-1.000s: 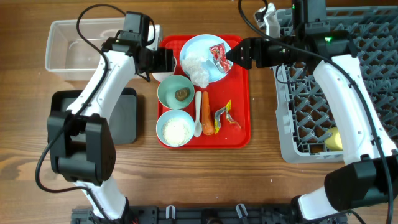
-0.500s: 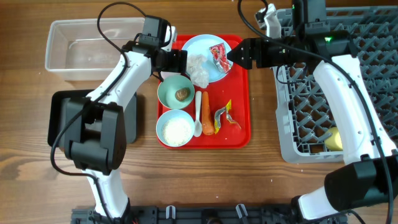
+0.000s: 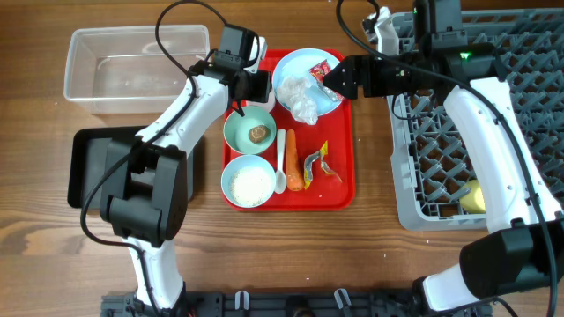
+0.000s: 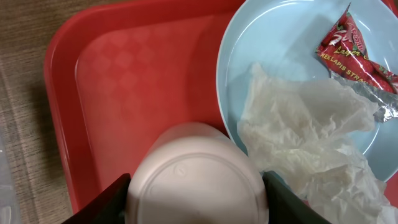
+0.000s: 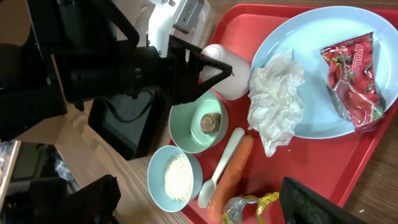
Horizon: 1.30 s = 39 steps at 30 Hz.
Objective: Sort waste into correct bins and load items into the dishwasher rack
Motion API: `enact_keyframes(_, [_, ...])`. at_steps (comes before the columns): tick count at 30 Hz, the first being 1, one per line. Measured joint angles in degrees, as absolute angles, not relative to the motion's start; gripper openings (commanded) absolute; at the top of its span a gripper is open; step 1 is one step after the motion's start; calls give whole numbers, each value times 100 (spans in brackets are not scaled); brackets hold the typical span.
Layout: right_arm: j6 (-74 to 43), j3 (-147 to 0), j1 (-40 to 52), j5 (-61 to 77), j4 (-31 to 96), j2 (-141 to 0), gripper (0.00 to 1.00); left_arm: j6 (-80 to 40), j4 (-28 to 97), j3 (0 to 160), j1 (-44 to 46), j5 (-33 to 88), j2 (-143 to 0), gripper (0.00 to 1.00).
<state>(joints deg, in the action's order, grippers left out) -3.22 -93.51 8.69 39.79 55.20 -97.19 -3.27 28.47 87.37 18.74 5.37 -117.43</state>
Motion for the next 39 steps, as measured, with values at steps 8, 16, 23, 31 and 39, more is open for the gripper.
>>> enact_keyframes(8, [-322,-9349,869,3760,5575,-9719,85,-416,3465,8737,1876,587,-11087,47])
enact_keyframes(16, [-322,-9349,869,3529,5655,-9719,85,-416,3583,8737,1887,607,-10750,47])
enact_keyframes(23, [-370,-9351,869,3264,5660,-9719,85,-416,3271,8737,2095,628,-10746,47])
enact_keyframes(31, [-607,-9351,867,2753,5658,-9719,85,-416,3682,8737,2790,642,-10744,48])
enact_keyframes(39, [-751,-9349,154,2545,5695,-9719,86,-410,4497,8737,4088,672,-10744,49])
